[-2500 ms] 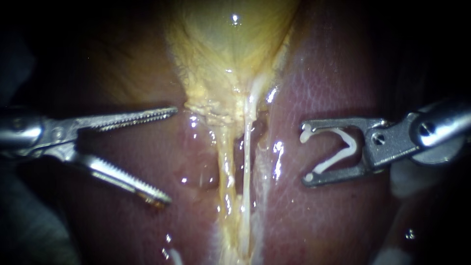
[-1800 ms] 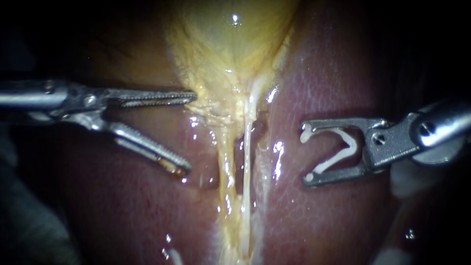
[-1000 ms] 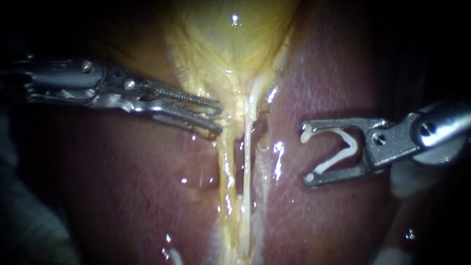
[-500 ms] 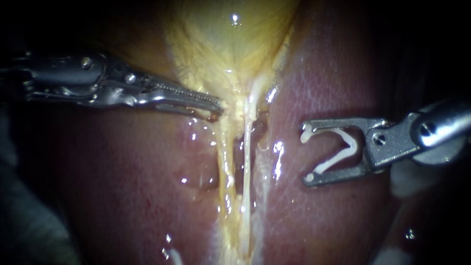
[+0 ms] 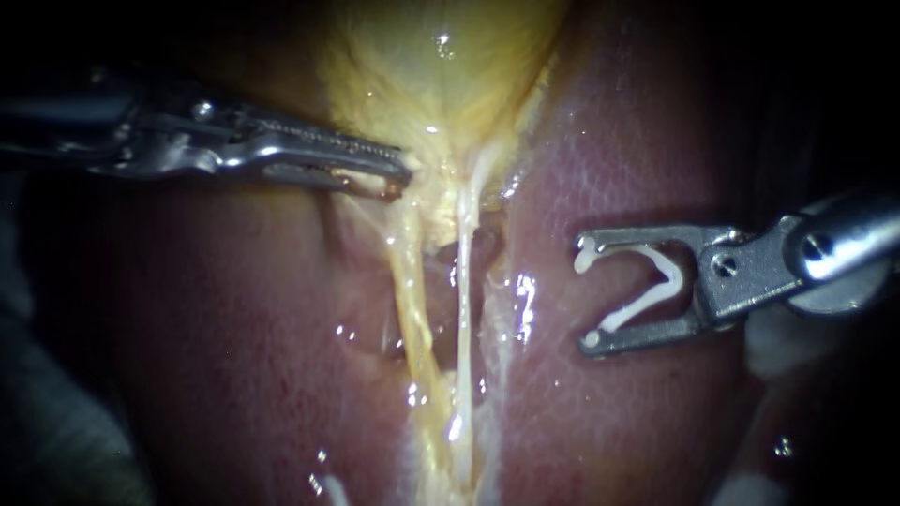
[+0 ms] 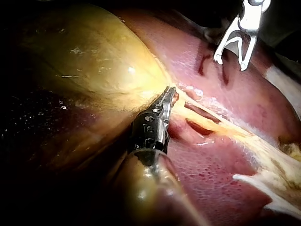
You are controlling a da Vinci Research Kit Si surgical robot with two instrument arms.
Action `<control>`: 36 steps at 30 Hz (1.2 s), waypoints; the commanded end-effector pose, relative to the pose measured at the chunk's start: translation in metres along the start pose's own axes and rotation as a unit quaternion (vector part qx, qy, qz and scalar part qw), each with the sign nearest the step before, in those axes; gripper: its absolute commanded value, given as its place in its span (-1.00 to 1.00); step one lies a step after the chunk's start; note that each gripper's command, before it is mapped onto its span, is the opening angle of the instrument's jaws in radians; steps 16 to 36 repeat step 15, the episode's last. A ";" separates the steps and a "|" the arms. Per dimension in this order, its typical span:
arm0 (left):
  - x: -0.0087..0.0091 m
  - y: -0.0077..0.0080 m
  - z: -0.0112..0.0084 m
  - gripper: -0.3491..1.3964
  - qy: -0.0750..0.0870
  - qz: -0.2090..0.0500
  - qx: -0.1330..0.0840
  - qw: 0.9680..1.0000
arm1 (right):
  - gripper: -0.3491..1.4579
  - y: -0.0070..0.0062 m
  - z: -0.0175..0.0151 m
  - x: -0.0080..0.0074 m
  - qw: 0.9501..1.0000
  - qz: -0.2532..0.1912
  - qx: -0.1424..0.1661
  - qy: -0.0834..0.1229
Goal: Grabbing gallbladder
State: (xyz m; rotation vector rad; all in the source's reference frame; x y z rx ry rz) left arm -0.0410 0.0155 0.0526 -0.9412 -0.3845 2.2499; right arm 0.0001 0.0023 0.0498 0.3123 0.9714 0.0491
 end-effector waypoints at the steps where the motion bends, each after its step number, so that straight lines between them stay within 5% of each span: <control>1: 0.0004 -0.0001 -0.0006 -1.00 0.005 -0.003 0.002 1.000 | -0.06 0.0000 0.0000 0.0000 1.000 0.000 0.000 0.000; 36: 0.0006 -0.0001 -0.0012 -1.00 0.010 -0.012 0.012 1.000 | -0.06 0.0000 0.0000 0.0000 1.000 0.000 0.000 0.000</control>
